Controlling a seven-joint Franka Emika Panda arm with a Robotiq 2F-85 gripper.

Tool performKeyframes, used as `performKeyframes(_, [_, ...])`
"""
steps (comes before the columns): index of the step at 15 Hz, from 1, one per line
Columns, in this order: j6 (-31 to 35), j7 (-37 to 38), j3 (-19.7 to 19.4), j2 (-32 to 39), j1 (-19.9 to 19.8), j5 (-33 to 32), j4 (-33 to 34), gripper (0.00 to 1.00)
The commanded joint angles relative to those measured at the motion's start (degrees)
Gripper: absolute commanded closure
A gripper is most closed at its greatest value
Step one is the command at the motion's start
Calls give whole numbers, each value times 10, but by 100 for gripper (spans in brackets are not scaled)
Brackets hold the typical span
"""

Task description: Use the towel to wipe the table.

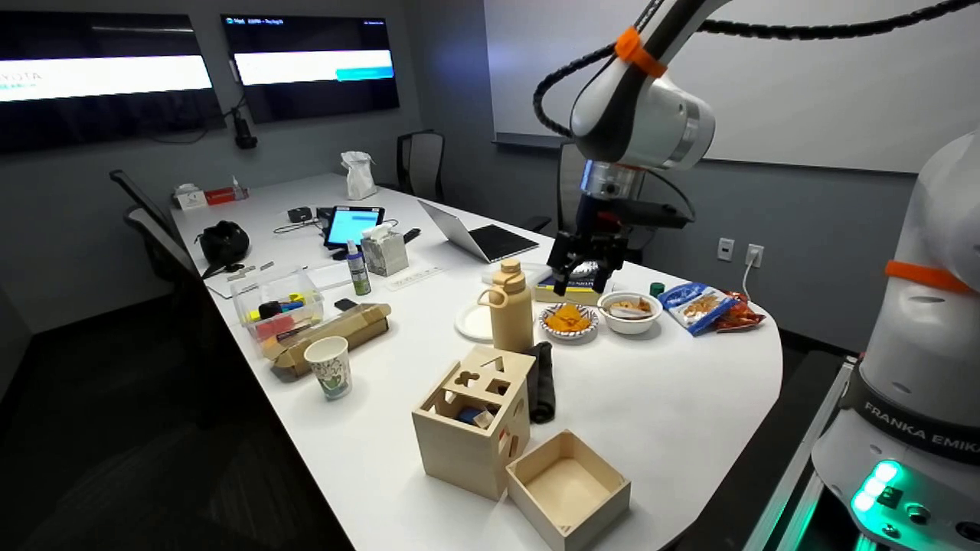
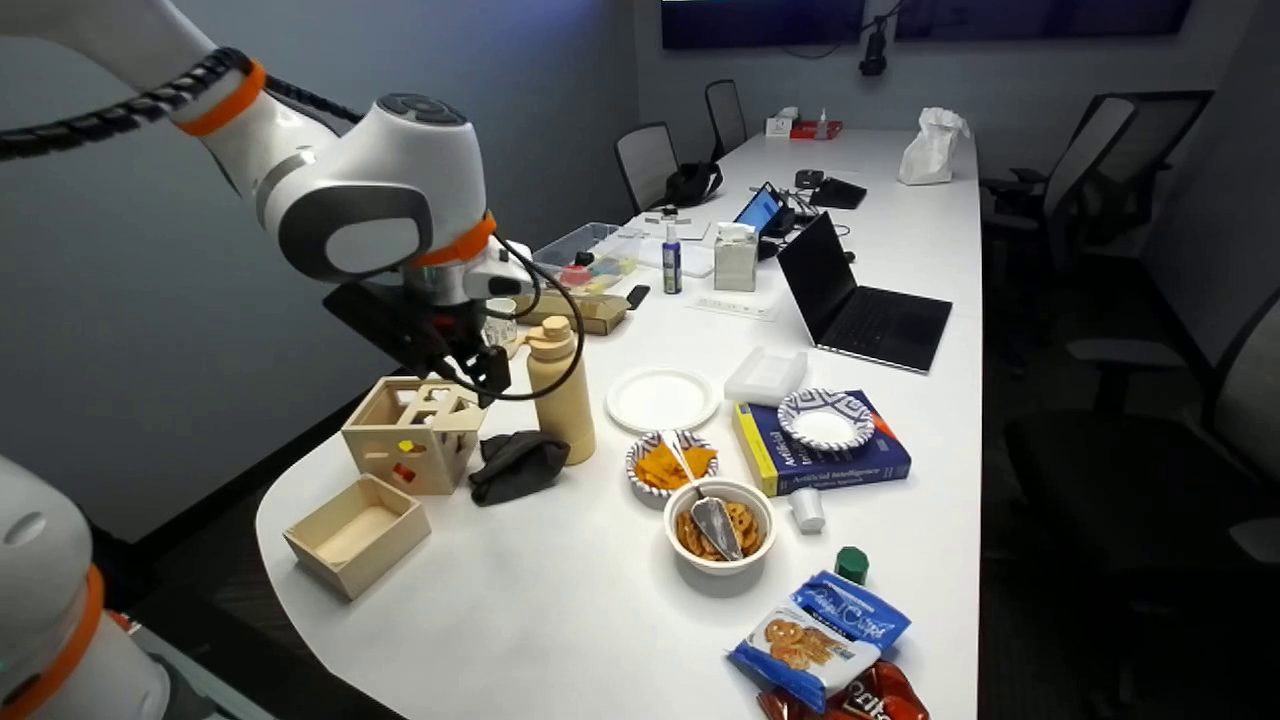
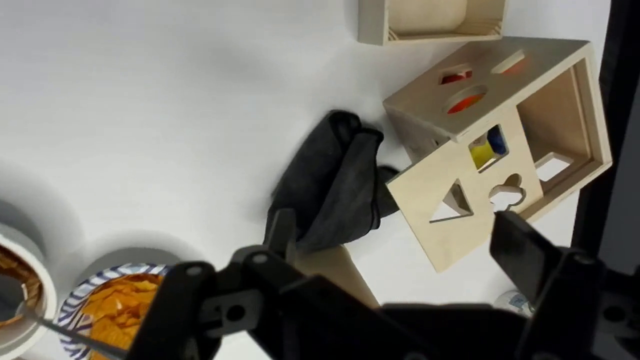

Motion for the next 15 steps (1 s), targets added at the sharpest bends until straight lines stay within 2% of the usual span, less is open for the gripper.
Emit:
performKeyframes(1, [35, -107, 4, 121, 27, 157, 54, 0])
performKeyframes(2, [38, -130, -6, 149, 41, 190, 68, 0])
performKeyframes(5, [34, -197, 10, 223, 30, 287, 111, 0])
performKeyframes(8, [31, -235, 21, 291, 21, 342, 155, 0])
performKeyframes(15, [29, -253, 31, 415, 10, 378, 252, 0])
